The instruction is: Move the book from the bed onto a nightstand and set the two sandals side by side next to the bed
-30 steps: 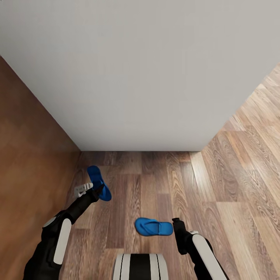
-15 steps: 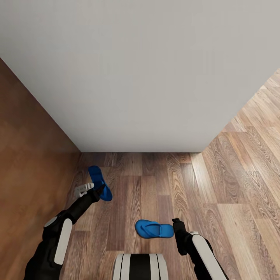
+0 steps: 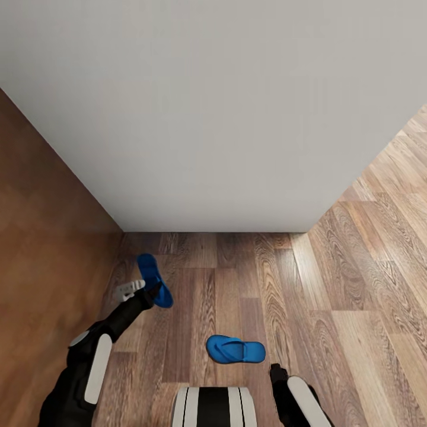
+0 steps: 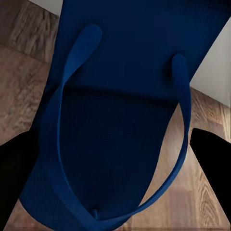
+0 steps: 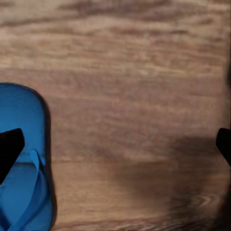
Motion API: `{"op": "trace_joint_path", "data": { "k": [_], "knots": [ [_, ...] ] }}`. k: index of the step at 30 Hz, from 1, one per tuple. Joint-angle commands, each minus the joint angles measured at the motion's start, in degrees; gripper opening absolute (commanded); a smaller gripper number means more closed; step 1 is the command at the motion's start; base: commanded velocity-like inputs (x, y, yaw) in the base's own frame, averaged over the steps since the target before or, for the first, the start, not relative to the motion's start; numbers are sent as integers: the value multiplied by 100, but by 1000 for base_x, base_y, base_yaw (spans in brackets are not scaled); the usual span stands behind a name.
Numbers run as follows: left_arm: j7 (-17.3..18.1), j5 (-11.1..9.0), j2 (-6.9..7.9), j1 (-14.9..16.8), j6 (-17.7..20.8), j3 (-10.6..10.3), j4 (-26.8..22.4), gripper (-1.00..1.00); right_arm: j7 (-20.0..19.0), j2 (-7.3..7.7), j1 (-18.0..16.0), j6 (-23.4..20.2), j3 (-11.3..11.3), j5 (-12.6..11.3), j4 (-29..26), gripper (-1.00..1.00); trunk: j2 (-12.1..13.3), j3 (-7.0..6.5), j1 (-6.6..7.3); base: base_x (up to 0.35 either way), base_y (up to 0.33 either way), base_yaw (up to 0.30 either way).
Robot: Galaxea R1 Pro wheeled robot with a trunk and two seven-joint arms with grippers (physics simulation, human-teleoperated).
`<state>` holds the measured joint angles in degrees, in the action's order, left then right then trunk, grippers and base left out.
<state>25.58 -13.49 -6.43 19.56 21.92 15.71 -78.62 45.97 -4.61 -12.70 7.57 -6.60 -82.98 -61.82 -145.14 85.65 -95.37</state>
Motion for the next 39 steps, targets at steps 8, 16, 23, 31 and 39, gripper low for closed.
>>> {"op": "trace_joint_path", "data": {
  "k": [8,16,23,31,39],
  "knots": [
    [26,-48,-6,2,49,-106,30,-100,10,8,-4,777,-8,1144,37,100,-1,3,1,0,0,0],
    [26,-48,-5,-5,56,-111,31,-100,-771,12,-4,708,-6,1255,-13,100,-1,3,1,0,0,0],
    [26,-48,1,-19,58,-112,31,-100,-1659,16,-4,-422,-1,1209,-275,100,-1,3,1,0,0,0],
    [26,-48,2,-29,58,-112,31,-100,-2061,21,-4,-1338,0,-16,-345,100,-1,3,1,0,0,0],
    [26,-51,-2,-31,58,-115,35,-100,-2352,20,-4,-1988,12,-203,-357,100,-1,3,1,0,0,0]
  ]
}}
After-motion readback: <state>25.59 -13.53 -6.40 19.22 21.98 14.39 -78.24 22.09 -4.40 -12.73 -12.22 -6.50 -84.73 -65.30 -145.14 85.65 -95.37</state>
